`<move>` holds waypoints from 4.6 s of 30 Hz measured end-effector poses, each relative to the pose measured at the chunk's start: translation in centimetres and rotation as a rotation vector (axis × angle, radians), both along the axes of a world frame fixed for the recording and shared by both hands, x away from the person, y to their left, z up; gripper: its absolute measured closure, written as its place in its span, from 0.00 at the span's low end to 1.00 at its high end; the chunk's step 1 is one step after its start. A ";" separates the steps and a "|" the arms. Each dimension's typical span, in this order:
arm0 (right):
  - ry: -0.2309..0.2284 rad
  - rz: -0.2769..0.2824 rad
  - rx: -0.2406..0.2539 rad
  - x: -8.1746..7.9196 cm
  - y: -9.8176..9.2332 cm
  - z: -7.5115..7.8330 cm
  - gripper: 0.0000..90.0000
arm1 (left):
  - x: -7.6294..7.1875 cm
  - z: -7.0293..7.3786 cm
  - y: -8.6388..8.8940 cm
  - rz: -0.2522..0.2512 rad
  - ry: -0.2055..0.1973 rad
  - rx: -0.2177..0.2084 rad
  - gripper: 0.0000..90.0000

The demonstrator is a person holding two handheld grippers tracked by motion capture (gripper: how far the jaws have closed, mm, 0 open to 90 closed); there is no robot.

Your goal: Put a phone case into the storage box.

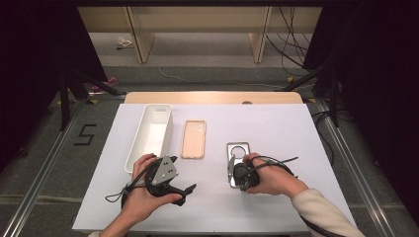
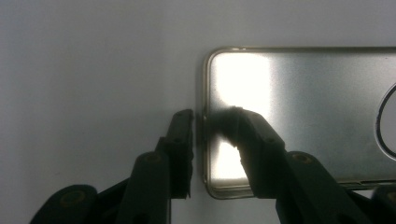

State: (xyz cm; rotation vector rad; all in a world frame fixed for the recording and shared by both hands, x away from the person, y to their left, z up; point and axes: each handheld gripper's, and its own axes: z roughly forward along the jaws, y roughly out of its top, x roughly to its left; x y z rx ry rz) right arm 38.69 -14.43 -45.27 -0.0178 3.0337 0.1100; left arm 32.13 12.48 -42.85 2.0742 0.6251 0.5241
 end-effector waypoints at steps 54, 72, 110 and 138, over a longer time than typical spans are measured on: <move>0.008 -0.004 0.022 -0.3 0.1 0.3 0.99 | 0.2 -0.3 0.1 -0.001 0.006 0.000 0.00; -0.016 -0.070 0.204 0.0 -1.5 2.0 0.99 | 0.6 -0.6 0.6 0.016 -0.003 -0.004 0.00; -0.045 -0.150 0.651 -0.7 -4.3 2.9 1.00 | 3.8 1.5 1.8 0.090 0.003 -0.057 0.08; -0.046 -0.139 0.730 -1.0 -3.6 3.3 1.00 | 6.9 2.3 1.1 0.119 0.001 -0.094 0.10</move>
